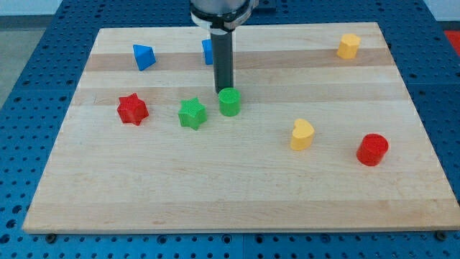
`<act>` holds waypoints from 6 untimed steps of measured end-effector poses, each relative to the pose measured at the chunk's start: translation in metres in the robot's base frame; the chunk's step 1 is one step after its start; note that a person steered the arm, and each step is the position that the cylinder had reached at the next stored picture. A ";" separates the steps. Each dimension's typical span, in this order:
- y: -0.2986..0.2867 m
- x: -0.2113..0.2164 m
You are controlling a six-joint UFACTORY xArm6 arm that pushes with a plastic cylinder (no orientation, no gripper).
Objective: Push the red star to the left side
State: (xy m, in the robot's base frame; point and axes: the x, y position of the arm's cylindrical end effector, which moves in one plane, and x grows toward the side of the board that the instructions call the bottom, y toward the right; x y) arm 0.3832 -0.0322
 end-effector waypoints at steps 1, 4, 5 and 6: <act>-0.014 0.028; -0.046 0.017; -0.075 0.003; -0.113 -0.002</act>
State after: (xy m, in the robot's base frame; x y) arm 0.3817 -0.1451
